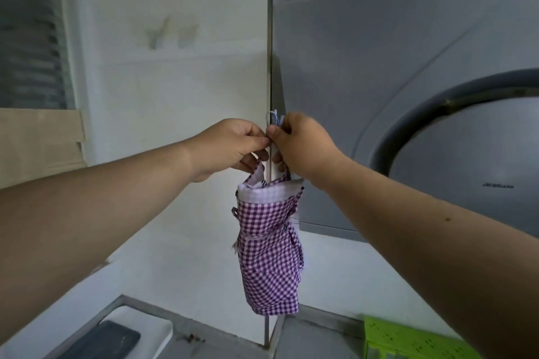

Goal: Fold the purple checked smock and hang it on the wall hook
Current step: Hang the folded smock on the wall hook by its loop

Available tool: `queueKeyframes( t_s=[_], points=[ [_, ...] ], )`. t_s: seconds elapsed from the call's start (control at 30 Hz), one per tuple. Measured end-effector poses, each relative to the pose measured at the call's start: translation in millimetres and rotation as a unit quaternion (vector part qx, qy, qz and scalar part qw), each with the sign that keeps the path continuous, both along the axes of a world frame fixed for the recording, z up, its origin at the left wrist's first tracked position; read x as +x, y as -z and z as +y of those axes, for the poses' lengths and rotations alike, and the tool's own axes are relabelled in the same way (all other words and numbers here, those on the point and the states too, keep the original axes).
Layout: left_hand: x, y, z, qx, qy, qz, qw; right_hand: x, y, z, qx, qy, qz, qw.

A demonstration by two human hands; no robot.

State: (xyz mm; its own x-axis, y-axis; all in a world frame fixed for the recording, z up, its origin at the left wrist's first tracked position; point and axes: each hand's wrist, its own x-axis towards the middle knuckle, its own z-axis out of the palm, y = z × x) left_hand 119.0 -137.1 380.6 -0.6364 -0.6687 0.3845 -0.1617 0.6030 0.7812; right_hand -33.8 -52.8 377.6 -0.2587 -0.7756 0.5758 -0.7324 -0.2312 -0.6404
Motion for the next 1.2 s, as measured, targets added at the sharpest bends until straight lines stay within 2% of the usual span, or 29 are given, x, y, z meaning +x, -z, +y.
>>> queueKeyframes(
  t_s=[0.43, 0.73, 0.87, 1.03, 1.1, 1.2],
  points=[
    [91, -79, -145, -0.044, -0.058, 0.038, 0.997, 90, -89, -153, -0.026, 0.002, 0.088, 0.996],
    [120, -91, -212, -0.055, -0.133, 0.027, 0.989, 120, -143, -246, -0.065, 0.006, 0.169, 0.984],
    [121, -94, -237, 0.022, -0.159, 0.111, 0.981, 124, -169, -288, -0.074, -0.002, 0.185, 0.98],
    [128, -92, -267, 0.105, -0.113, 0.229, 0.961, 134, -195, -331, -0.092, -0.007, 0.203, 0.975],
    [129, -89, -283, 0.112, -0.092, 0.259, 0.955, 139, -207, -350, -0.101, -0.015, 0.209, 0.973],
    [136, -83, -310, 0.048, -0.089, 0.263, 0.96, 148, -226, -381, -0.112, -0.013, 0.232, 0.966]
  ],
)
